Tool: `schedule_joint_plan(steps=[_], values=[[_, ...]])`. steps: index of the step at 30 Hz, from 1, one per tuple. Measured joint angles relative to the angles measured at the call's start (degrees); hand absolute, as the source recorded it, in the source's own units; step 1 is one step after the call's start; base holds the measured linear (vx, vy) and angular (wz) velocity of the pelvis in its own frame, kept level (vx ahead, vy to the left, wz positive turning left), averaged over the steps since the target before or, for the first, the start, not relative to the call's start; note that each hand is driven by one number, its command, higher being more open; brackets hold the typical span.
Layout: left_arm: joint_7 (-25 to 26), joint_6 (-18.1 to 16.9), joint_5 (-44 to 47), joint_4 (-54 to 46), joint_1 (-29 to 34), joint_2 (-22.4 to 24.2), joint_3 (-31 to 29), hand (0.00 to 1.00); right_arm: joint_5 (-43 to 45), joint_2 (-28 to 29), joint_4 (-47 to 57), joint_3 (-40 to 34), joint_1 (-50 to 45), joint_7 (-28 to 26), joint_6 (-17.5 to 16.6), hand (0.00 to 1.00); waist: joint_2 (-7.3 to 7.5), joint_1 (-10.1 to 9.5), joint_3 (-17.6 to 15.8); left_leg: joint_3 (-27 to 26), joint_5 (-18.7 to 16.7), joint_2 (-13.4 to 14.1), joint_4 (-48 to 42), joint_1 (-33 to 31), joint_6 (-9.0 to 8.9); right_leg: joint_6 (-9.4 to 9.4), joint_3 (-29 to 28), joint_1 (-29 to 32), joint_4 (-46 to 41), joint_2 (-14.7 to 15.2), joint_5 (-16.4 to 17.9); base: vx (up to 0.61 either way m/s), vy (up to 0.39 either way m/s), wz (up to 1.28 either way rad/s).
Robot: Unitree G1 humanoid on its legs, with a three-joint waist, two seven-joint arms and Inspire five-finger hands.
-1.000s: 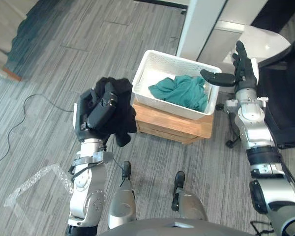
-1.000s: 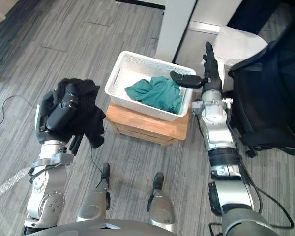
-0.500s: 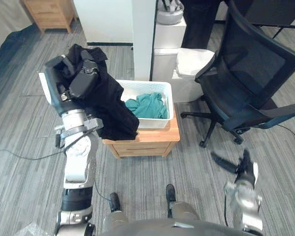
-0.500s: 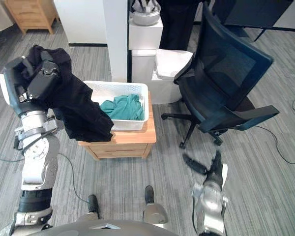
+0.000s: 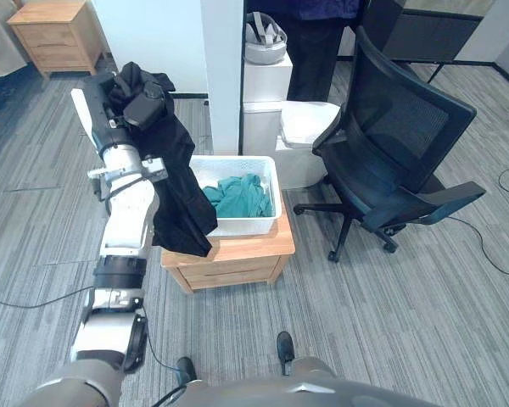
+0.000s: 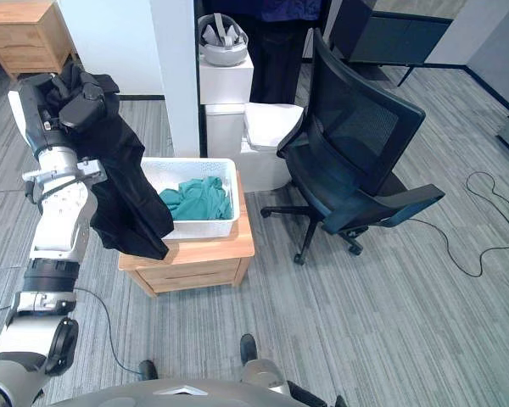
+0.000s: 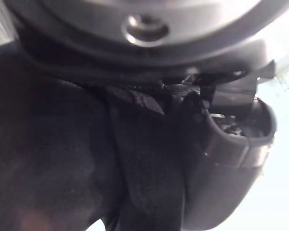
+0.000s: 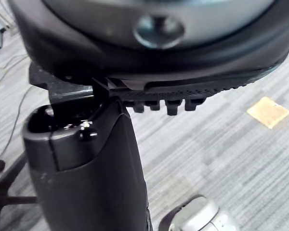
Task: Tidy up the quilt and then pick up the clothes from the bed and put them into the laundry hamper
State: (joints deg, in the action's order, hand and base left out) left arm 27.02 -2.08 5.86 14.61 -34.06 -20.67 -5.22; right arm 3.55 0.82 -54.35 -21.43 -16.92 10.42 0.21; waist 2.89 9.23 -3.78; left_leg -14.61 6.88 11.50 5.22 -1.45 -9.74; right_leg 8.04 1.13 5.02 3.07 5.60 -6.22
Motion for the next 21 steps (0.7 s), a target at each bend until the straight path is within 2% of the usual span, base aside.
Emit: schedule_joint_plan(steps=[7, 13, 17, 20, 21], values=[[0.9, 0.6, -2.5, 1.1, -2.6, -0.2, 1.9, 0.00, 1.8, 0.2, -1.8, 0.1, 1.3, -0.4, 0.2, 1.00, 0.08, 0.41, 0.1, -1.4, -0.5, 0.0, 0.0, 0.7, -0.14, -0.21, -1.2, 0.1, 0.0, -0.1, 0.1, 0.01, 0.001, -0.09], [-0.6, 2.4, -10.9, 1.3, -3.7, 1.0, 6.0, 0.00, 2.5, 0.4, -2.3, 0.1, 1.7, -0.5, 0.2, 1.00, 0.58, 0.24, 0.0, -1.1, -0.6, 0.0, 0.0, -0.1, -0.11, -0.19, -0.8, 0.6, 0.0, 0.2, 0.2, 0.00, 0.002, 0.02], [-2.9, 2.5, -17.2, 5.7, -3.7, 2.1, 9.6, 0.00, 3.8, 1.3, -2.2, 0.4, 2.1, -0.9, 0.2, 1.00, 2.13, 0.22, -0.8, -1.4, -0.8, 0.1, 0.0, -1.2, -0.32, -0.21, -0.8, 1.7, -0.1, 0.3, 0.1, -0.01, 0.000, -0.03], [-3.6, 2.6, -20.5, 10.3, -3.8, 2.1, 10.1, 0.00, 3.8, 1.3, -2.0, 2.0, 2.3, -1.0, 0.1, 1.00, 3.17, 0.20, -1.6, -3.0, -1.1, 0.1, 0.0, -2.7, 0.04, -0.16, -1.6, 4.4, -0.4, 0.4, -0.3, -0.01, 0.001, -0.18], [-3.7, 3.7, -21.7, 12.9, -3.8, 2.1, 10.1, 0.00, 3.8, 1.5, -2.0, 2.5, 2.3, -1.0, 0.1, 1.00, 3.37, 0.44, -1.7, -3.4, -1.0, 0.2, 0.0, -3.6, 0.06, 0.11, -1.7, 5.4, -0.4, 0.4, -0.6, 0.01, -0.001, -0.20]])
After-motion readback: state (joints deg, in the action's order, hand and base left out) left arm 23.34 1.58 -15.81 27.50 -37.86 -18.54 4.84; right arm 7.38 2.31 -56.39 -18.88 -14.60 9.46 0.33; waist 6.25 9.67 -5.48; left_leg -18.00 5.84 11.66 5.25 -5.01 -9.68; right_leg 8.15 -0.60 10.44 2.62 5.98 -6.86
